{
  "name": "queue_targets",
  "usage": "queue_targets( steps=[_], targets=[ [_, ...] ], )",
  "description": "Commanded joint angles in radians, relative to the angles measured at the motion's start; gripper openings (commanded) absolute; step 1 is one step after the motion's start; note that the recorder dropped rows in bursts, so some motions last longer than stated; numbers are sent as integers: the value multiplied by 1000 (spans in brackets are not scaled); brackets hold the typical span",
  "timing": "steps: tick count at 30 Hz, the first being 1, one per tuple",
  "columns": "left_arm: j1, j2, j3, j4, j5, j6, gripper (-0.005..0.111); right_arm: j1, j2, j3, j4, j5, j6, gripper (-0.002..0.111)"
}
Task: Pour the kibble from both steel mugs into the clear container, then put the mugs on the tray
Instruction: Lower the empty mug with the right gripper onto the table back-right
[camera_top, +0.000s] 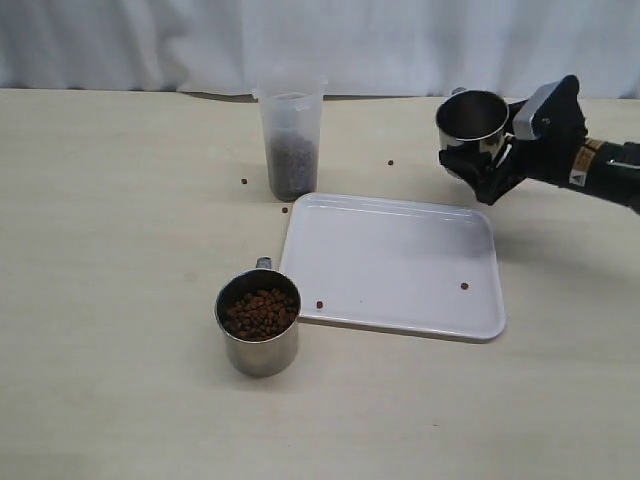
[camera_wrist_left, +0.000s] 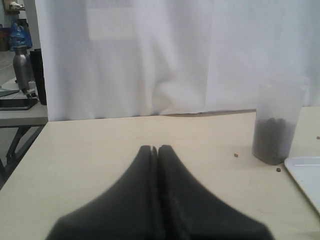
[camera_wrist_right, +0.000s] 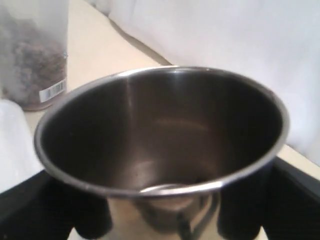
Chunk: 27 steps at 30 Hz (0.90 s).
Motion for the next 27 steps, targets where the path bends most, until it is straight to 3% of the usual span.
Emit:
queue_targets(
  steps=[1, 5, 14, 19, 23, 27],
  targets=[
    [-10, -3, 3, 0, -11, 0, 0, -6, 117, -1, 282, -202, -109, 5],
    [-10, -3, 3, 0, -11, 0, 0, -6, 183, -1, 358, -223, -109, 5],
    [-10, -3, 3, 0, -11, 0, 0, 2, 223, -47, 243, -223, -109, 5],
    [-10, -3, 3, 0, -11, 0, 0, 39, 223, -47, 280, -115, -109, 7],
    [-10, -3, 3, 0, -11, 0, 0, 62, 223, -48, 280, -121, -109, 22],
    [-10, -3, 3, 0, -11, 0, 0, 64, 223, -48, 305, -157, -109, 45]
  ],
)
